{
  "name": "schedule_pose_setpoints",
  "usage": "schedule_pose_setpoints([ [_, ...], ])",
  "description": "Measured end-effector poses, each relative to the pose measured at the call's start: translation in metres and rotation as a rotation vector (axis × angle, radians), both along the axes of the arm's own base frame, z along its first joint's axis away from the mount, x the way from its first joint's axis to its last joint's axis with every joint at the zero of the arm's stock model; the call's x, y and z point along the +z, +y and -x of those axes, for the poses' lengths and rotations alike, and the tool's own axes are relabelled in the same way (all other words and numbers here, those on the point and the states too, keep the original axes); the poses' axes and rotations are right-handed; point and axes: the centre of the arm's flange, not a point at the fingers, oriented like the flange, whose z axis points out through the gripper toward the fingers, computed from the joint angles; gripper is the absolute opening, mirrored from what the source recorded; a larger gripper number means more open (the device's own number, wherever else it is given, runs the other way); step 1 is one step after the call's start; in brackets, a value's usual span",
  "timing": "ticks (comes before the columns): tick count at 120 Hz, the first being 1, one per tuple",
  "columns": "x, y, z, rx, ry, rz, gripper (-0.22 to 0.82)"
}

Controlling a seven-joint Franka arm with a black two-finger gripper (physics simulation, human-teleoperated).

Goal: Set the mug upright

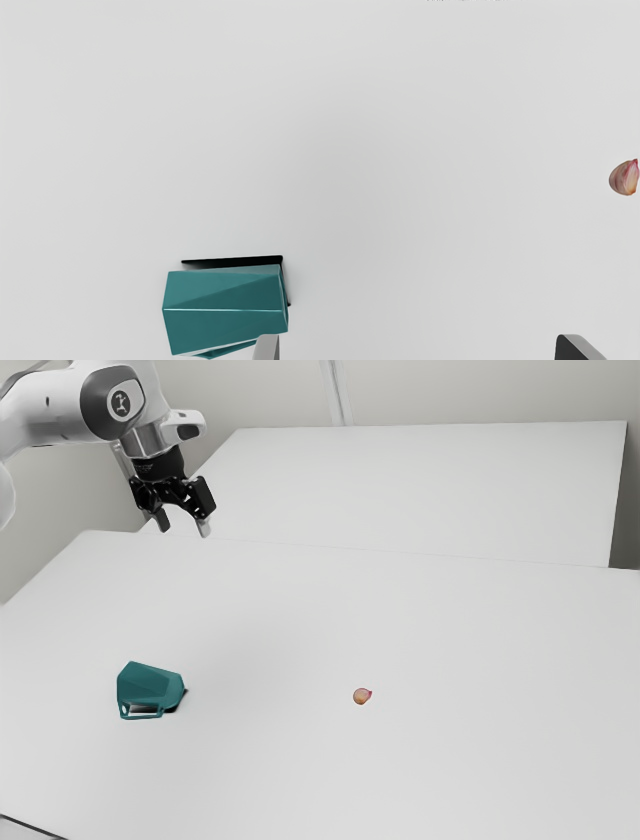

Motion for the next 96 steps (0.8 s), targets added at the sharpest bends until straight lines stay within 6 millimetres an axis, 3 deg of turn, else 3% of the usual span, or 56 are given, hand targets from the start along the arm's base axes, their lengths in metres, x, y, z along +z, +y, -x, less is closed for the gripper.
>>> schedule_pose_setpoints([
  [42,0.001,-0.003,0.006,0.012,0.008,0.003,0.60],
  [57,0.018,-0.005,0.031,0.017,0.016,0.049,0.60],
  [71,0.023,-0.003,0.047,0.006,0.045,0.164,0.60],
  [82,0.017,0.013,0.052,0.006,0.077,0.243,0.60],
  [96,0.013,0.053,0.061,0.028,0.086,0.309,0.60],
])
